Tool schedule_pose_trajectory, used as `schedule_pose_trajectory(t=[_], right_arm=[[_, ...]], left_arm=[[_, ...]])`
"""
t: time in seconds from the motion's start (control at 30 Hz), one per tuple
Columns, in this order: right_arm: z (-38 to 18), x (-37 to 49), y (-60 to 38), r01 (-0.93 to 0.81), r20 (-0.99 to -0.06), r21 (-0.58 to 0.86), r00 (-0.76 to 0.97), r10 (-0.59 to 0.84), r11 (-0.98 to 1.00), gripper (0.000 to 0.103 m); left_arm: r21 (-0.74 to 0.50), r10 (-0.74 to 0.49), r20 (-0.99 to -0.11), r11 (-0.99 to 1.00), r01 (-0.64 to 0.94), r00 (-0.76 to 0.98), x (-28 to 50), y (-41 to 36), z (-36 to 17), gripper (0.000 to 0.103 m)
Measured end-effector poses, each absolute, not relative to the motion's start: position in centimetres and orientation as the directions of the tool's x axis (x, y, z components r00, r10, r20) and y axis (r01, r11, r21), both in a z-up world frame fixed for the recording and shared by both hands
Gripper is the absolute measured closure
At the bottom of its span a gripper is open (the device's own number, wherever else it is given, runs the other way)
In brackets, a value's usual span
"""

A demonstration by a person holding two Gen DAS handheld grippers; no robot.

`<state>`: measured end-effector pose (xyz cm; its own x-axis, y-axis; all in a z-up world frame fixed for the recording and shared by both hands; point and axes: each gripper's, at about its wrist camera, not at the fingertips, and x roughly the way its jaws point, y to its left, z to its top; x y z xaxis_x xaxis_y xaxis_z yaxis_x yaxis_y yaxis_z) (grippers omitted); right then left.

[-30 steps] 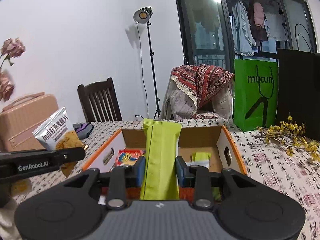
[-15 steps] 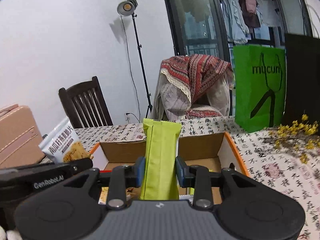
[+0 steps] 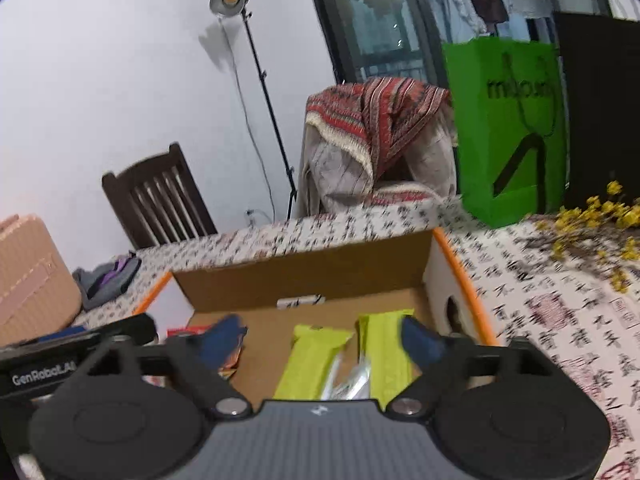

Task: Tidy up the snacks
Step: 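Lower the green bar and white packet into the box and open both tools, then move the right tool to the pile and grasp a white cracker packet, then hold the cracker packet in the right tool while the left tool grasps a white packet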

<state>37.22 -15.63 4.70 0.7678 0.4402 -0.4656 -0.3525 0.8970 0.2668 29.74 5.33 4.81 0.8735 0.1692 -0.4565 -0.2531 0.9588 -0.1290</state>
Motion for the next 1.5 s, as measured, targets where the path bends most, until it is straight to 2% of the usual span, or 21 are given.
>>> schedule_pose_trajectory(t=[0.07, 0.3, 0.77, 1.07, 1.1, 1.17, 1.3, 1.37, 1.5], right_arm=[[5.7, 36.4, -16.2, -0.351, -0.453, 0.255, 0.780, 0.432, 0.901, 0.000], [7.2, 32.7, -17.4, -0.382, -0.465, 0.193, 0.775, 0.427, 0.904, 0.000], [2.7, 27.2, -20.8, -0.363, -0.581, 0.168, 0.714, 0.390, 0.916, 0.000], [-0.6, 26.0, -20.5, -0.367, -0.641, 0.072, 0.695, 0.325, 0.927, 0.000], [-0.7, 26.2, -20.4, -0.368, -0.646, 0.066, 0.693, 0.321, 0.928, 0.002], [-1.0, 26.5, -20.0, -0.369, -0.654, 0.050, 0.690, 0.309, 0.928, 0.016], [-1.8, 27.0, -19.4, -0.381, -0.667, 0.033, 0.680, 0.304, 0.924, 0.034], [-1.8, 26.7, -19.6, -0.382, -0.651, 0.035, 0.692, 0.311, 0.924, 0.050], [-1.0, 25.7, -20.3, -0.379, -0.621, 0.048, 0.713, 0.325, 0.924, 0.057]], left_arm=[[-0.135, 0.166, -0.450, 0.959, -0.250, 0.878, 29.3, 5.2, 5.5, 0.000], [-0.098, 0.159, -0.455, 0.969, -0.227, 0.876, 26.4, 4.4, 6.7, 0.000], [-0.102, 0.153, -0.527, 0.965, -0.241, 0.836, 20.2, 5.7, 4.3, 0.000], [-0.107, 0.149, -0.558, 0.963, -0.248, 0.817, 17.4, 6.6, 2.2, 0.000], [-0.106, 0.151, -0.559, 0.962, -0.251, 0.815, 17.3, 6.6, 2.0, 0.000], [-0.109, 0.151, -0.563, 0.961, -0.254, 0.813, 17.0, 6.7, 1.8, 0.000], [-0.107, 0.153, -0.569, 0.960, -0.257, 0.808, 16.3, 6.7, 1.6, 0.000], [-0.094, 0.159, -0.572, 0.962, -0.257, 0.805, 16.0, 6.7, 1.5, 0.000], [-0.075, 0.164, -0.578, 0.965, -0.252, 0.799, 15.6, 6.3, 1.2, 0.000]])
